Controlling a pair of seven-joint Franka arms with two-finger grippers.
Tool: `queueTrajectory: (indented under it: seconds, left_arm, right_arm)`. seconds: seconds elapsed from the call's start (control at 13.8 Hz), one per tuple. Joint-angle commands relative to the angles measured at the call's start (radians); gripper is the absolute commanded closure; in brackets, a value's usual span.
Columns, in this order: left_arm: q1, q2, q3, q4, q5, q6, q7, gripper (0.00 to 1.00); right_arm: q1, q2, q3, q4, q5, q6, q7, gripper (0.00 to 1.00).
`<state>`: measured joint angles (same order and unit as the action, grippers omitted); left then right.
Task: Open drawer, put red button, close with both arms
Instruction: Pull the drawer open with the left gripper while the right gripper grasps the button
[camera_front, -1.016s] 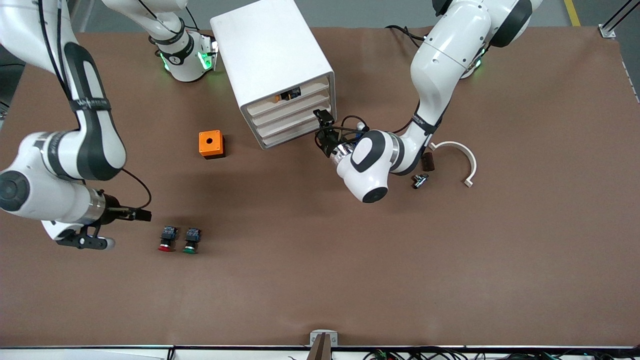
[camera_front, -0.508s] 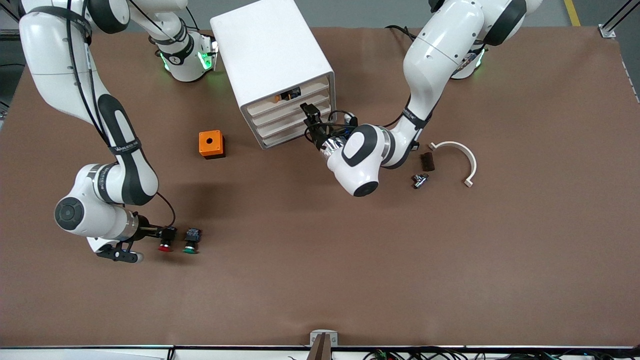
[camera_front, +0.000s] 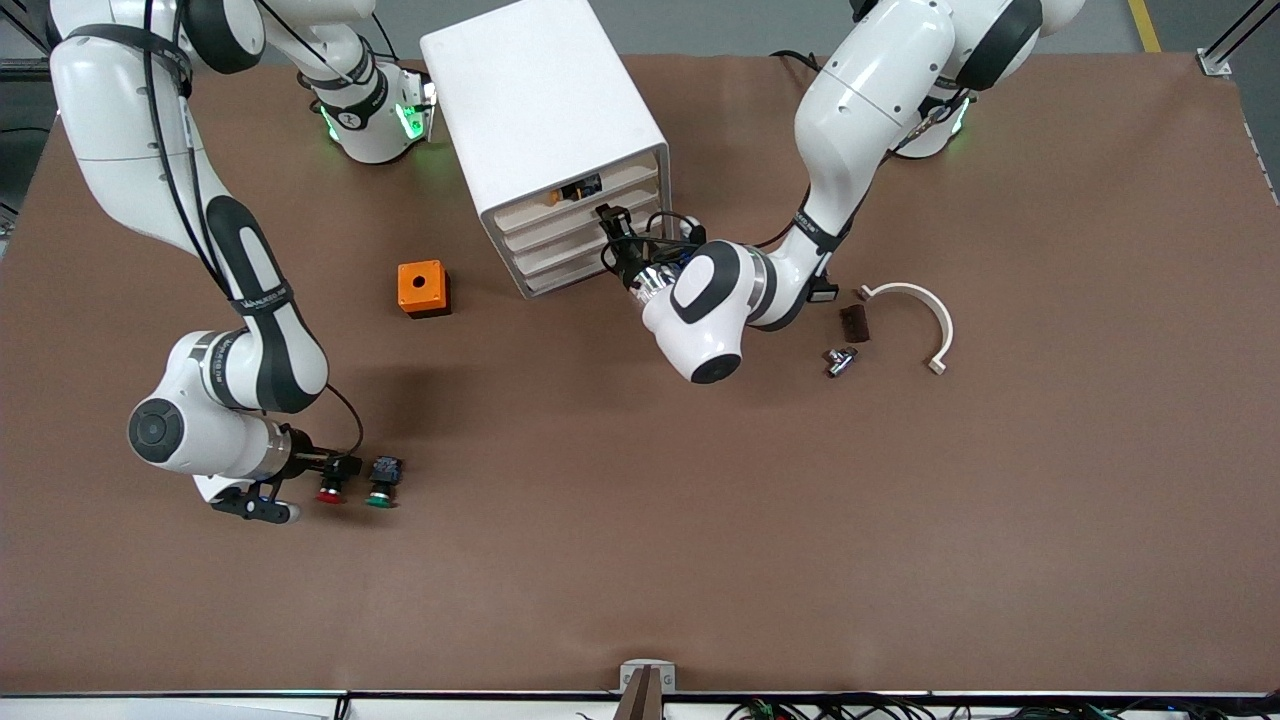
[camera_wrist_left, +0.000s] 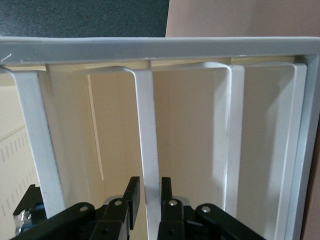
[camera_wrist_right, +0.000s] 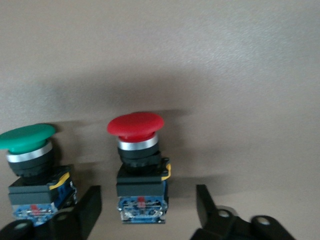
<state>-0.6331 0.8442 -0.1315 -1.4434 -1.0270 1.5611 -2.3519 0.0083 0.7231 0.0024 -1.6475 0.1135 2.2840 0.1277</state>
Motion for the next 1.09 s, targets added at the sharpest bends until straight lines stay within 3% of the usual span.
queueTrajectory:
  seconds: [0.0, 0.22, 0.51, 0.87, 1.02]
  left_arm:
    - [-0.005, 0.006, 0.006, 0.006, -0.021, -0.009, -0.006, 0.92]
    - [0.003, 0.006, 0.013, 0.008, -0.002, -0.010, 0.002, 0.95]
    - [0.082, 0.001, 0.016, 0.029, 0.058, -0.009, 0.046, 0.95]
    - [0.185, -0.004, 0.016, 0.071, 0.056, -0.009, 0.121, 0.91]
    - [0.197, -0.004, 0.016, 0.075, 0.056, -0.009, 0.128, 0.88]
  right_arm:
    - [0.019, -0.011, -0.002, -0.009, 0.018, -0.012, 0.023, 0.69]
    - [0.018, -0.014, -0.002, -0.006, 0.017, -0.011, 0.021, 0.96]
    - [0.021, -0.053, -0.005, 0.015, 0.003, -0.023, 0.012, 0.99]
    - [0.062, -0.198, -0.005, 0.017, -0.041, -0.165, 0.039, 0.99]
    - [0.096, -0.246, -0.004, 0.017, -0.041, -0.239, 0.157, 0.99]
